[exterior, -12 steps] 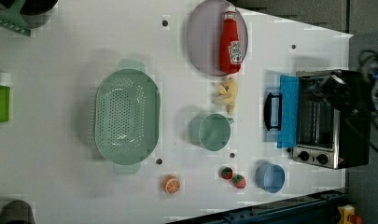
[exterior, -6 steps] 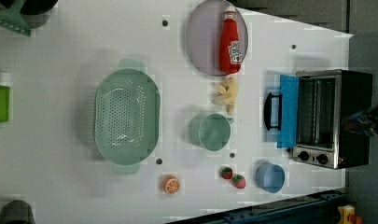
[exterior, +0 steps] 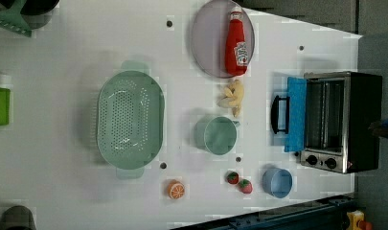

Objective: Flap open oven.

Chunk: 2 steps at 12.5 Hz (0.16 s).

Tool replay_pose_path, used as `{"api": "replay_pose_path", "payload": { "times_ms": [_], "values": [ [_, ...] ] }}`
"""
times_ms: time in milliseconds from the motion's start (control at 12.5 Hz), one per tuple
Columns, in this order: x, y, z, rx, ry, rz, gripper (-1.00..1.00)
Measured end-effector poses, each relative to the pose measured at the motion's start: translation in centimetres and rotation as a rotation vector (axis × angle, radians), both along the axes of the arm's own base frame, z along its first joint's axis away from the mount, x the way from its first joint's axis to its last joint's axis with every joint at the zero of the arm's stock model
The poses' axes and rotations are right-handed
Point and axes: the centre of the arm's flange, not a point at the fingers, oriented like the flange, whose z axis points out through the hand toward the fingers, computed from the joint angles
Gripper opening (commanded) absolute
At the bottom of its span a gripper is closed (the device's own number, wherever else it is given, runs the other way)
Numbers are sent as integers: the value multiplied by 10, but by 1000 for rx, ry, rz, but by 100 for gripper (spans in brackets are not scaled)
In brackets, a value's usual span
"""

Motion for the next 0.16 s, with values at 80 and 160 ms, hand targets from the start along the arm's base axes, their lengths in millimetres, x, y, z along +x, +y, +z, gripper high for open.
{"api": "replay_pose_path", "payload": {
  "times_ms": [80,160],
  "values": [
    [1,0,-5,-6,11,0,-65],
    [5,0,-10,-15,21,1,-65]
  ]
}}
